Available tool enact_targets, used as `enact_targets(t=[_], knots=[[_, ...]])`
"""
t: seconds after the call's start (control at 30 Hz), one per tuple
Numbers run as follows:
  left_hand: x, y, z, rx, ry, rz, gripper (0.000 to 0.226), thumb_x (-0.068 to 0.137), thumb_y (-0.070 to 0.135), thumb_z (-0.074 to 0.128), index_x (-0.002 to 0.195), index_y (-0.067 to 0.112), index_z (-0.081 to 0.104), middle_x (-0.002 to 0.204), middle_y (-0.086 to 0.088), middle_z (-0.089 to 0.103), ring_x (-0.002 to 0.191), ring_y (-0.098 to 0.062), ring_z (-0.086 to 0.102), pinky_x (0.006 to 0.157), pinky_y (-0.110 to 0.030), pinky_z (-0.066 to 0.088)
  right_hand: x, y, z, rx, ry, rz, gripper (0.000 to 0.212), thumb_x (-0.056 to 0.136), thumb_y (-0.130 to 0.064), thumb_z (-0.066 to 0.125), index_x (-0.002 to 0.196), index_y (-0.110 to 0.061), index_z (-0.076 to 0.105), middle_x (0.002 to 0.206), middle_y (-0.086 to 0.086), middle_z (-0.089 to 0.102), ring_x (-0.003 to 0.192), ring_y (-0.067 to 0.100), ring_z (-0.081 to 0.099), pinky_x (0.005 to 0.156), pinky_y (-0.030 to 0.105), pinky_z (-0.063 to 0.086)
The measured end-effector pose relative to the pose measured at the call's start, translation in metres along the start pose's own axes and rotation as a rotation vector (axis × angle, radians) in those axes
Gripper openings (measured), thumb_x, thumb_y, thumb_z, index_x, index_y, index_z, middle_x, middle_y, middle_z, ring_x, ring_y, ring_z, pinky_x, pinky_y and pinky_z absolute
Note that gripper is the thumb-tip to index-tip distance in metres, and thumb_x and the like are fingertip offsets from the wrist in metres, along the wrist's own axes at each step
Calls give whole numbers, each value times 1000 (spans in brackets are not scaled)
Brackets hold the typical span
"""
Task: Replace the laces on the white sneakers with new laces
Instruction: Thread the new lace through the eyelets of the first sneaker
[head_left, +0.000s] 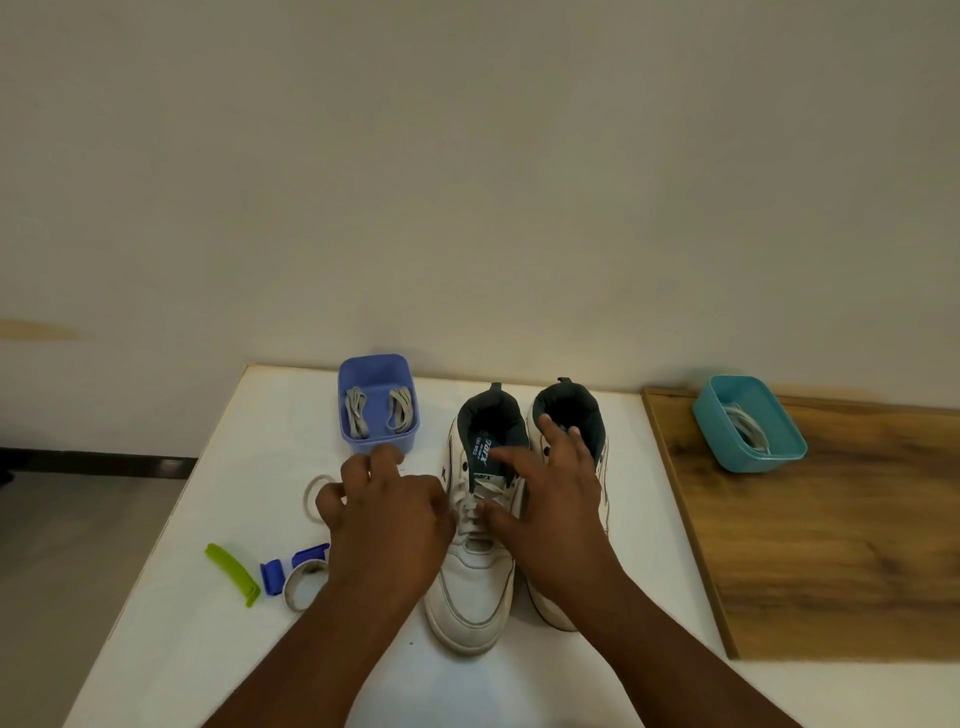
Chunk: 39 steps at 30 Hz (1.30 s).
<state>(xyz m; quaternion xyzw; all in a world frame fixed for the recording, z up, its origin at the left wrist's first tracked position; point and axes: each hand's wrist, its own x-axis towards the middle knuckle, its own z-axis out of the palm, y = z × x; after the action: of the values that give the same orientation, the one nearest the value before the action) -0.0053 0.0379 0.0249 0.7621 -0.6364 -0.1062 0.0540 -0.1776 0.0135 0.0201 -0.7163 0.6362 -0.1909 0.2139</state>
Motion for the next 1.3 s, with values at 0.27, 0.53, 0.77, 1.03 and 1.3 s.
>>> enact_targets(t=[0.27,0.53,0.77,1.03,1.3], knots=[[2,3,-4,-26,-24,40,36,91,54,55,124,41,53,128,8,48,121,-17,43,98,-38,36,-1,0,2,-29,-26,23,59,86,-48,76,140,-46,52,171,-5,7,157,24,-8,125,47,4],[14,1,9,-144,123,60,28,83,48,73,106,43,58,127,6,48,117,-18,45,92,-38,42,1,4,3,-50,-30,21,62,85,-53,75,142,-47,50,171,-5,6,157,24,-8,125,46,3],[15,1,15,-150,111,80,29,84,54,70,112,45,66,146,6,43,134,-22,38,102,-42,37,2,2,6,-55,-43,51,62,86,-56,73,142,-48,49,171,-5,6,157,24,-7,125,47,3],[7,5,2,2,-22,42,42,90,64,50,117,36,68,135,5,47,130,-20,37,106,-43,33,1,-1,3,-56,-46,48,64,83,-54,77,142,-46,51,171,-3,8,157,26,-6,125,48,4],[-9,21,-51,-783,-224,-29,23,96,36,57,78,28,68,103,9,62,106,-12,58,88,-34,47,-10,-17,-19,23,-64,-43,50,81,-54,77,126,-43,59,167,-6,16,156,22,-1,123,48,11]])
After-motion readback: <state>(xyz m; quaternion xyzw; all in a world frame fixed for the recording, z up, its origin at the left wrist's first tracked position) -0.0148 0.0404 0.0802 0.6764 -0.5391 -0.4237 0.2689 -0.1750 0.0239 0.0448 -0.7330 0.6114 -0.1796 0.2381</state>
